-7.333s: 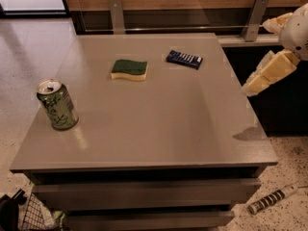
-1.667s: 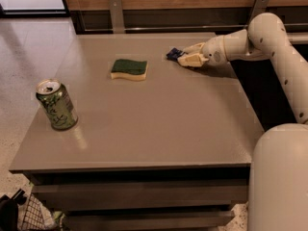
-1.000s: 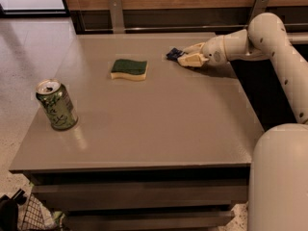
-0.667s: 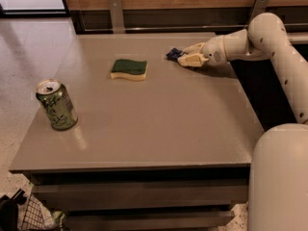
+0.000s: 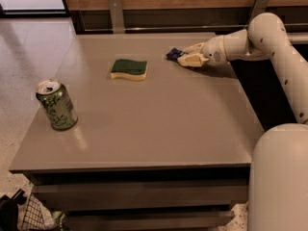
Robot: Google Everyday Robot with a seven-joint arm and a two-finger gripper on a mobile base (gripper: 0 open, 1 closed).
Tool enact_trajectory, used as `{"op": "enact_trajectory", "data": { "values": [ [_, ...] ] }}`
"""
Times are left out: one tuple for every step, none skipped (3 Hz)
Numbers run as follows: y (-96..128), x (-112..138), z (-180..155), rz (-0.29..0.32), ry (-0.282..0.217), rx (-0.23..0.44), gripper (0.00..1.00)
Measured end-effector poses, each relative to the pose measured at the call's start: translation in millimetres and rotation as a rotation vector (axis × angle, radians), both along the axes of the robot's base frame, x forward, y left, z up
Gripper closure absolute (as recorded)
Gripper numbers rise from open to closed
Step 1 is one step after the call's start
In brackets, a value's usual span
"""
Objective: Move rxbar blueberry near green can
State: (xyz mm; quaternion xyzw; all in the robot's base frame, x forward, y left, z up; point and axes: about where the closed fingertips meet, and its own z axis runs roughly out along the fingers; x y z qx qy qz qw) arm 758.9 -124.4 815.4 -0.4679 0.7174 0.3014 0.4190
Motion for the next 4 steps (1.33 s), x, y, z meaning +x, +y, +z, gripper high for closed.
{"op": "enact_trajectory", "data": {
  "values": [
    [-0.1, -0.1, 0.1, 0.000, 0.000, 0.000, 1.00],
    [0.0, -0.1, 0.1, 0.000, 0.000, 0.000, 1.00],
    [0.1, -0.1, 0.1, 0.000, 0.000, 0.000, 1.00],
    [0.1, -0.1, 0.0, 0.000, 0.000, 0.000, 1.00]
  ]
}}
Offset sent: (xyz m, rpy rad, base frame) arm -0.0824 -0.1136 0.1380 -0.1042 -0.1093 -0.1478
